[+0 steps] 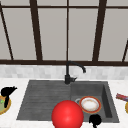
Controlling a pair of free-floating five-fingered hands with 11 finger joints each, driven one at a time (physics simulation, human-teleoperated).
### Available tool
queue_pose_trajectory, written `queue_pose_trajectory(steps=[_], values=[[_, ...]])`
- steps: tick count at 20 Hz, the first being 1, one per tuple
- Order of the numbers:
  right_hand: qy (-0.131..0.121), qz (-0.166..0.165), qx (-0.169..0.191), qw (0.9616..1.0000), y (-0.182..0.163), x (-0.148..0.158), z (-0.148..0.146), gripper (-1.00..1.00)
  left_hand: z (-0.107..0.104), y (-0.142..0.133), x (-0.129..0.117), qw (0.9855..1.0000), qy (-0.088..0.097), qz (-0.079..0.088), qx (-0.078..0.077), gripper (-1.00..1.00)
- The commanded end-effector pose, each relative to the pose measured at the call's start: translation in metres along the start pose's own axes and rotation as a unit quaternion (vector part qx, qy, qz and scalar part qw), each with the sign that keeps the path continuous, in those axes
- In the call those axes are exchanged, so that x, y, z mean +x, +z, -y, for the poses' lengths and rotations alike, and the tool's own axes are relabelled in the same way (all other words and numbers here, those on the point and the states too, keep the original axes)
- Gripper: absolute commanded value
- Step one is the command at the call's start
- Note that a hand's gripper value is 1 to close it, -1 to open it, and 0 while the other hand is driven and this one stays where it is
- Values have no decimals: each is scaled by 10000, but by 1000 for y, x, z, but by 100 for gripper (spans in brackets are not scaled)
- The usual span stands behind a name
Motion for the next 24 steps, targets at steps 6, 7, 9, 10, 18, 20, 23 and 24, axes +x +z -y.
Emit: queue_pose_trajectory(steps=[6, 7, 9, 10, 18, 20, 23, 24], values=[[0, 0, 0, 10000, 0, 0, 0, 0, -1, -32, 48, 9985, -101, -211, -489, -100], [0, 0, 0, 10000, 0, 0, 0, 0, 0, -36, 53, 9986, -102, -216, -482, -100], [0, 0, 0, 10000, 0, 0, 0, 0, -7, -54, 53, 9992, -185, -171, -322, -100], [0, 0, 0, 10000, 0, 0, 0, 0, -9, -61, 54, 9993, -138, -165, -295, -100], [0, 0, 0, 10000, 0, 0, 0, 0, -3, -126, 68, 9994, -202, -204, -184, -100], [0, 0, 0, 10000, 0, 0, 0, 0, 2, -143, 73, 9996, -122, -208, -178, -100], [0, 0, 0, 10000, 0, 0, 0, 0, 7, -167, 83, 9996, -89, -195, -181, -100], [0, 0, 0, 10000, 0, 0, 0, 0, 9, -175, 86, 9996, -72, -192, -181, -100]])
